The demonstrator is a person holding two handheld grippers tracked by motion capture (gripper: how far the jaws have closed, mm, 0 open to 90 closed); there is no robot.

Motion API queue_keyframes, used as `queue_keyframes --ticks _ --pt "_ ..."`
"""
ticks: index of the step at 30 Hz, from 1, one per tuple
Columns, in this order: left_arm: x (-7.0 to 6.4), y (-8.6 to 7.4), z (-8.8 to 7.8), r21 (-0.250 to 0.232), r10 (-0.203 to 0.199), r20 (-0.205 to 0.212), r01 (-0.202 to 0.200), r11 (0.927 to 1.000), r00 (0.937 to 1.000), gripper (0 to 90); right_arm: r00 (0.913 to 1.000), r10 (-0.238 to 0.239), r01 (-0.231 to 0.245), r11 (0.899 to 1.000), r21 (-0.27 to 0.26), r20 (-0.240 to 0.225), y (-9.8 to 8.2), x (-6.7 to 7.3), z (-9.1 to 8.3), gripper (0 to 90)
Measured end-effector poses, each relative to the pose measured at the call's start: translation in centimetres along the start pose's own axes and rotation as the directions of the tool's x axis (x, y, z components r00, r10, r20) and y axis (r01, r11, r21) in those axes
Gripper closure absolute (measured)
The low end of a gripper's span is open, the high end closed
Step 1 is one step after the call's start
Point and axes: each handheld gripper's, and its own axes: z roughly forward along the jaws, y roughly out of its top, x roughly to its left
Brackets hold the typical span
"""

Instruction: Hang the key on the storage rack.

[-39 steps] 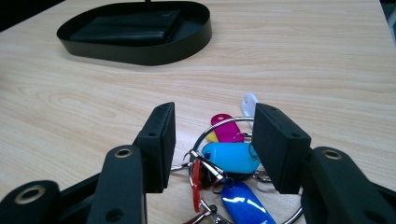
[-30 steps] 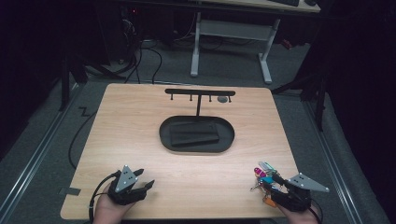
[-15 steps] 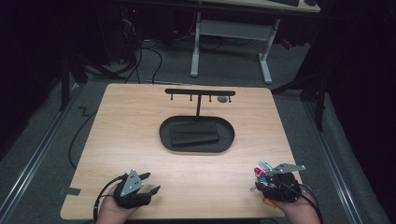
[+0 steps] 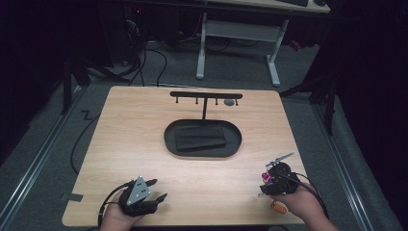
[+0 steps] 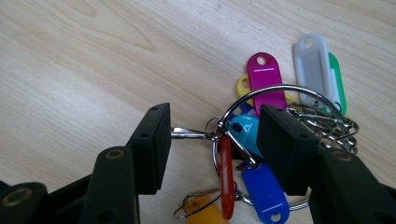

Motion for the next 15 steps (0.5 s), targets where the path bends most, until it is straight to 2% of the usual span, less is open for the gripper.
queue_keyframes --ticks 2,3,4,6,10,12,15 --pt "0.0 0.0 -0.1 -0.005 0.001 0.003 -0.001 1.0000 1.0000 39.9 0.9998 0.000 -0.001 0.999 0.037 0.019 0.8 -0.1 0.3 45.5" --pt "0.0 0.0 -0.1 -0.007 0.002 0.006 -0.002 1.0000 1.0000 39.9 0.9998 0.000 -0.001 0.999 0.037 0.019 0.8 -0.1 0.3 45.5" --pt "0.0 0.0 -0.1 -0.008 0.005 0.010 -0.005 1.0000 0.9999 39.9 0.9995 0.008 -0.010 0.998 0.063 0.030 1.3 -0.1 0.6 45.9" --pt "-0.1 0.0 -0.1 -0.011 0.012 0.011 -0.012 0.9999 0.9999 39.9 0.9994 0.007 -0.009 0.998 0.067 0.034 1.5 -0.1 0.7 46.4" --pt "-0.3 0.1 -0.1 -0.010 0.020 0.019 -0.020 0.9997 0.9996 39.9 0.9985 0.033 -0.038 0.993 0.108 0.044 1.8 -0.3 1.3 49.5" --pt "-0.3 0.1 -0.1 -0.010 0.024 0.023 -0.024 0.9997 0.9994 39.9 0.9976 0.055 -0.060 0.990 0.126 0.042 1.9 -0.6 1.5 50.3" --pt "-0.3 0.1 0.0 -0.008 0.023 0.027 -0.022 0.9997 0.9994 39.8 0.9975 0.064 -0.068 0.988 0.139 0.031 2.0 -0.7 2.1 50.8"
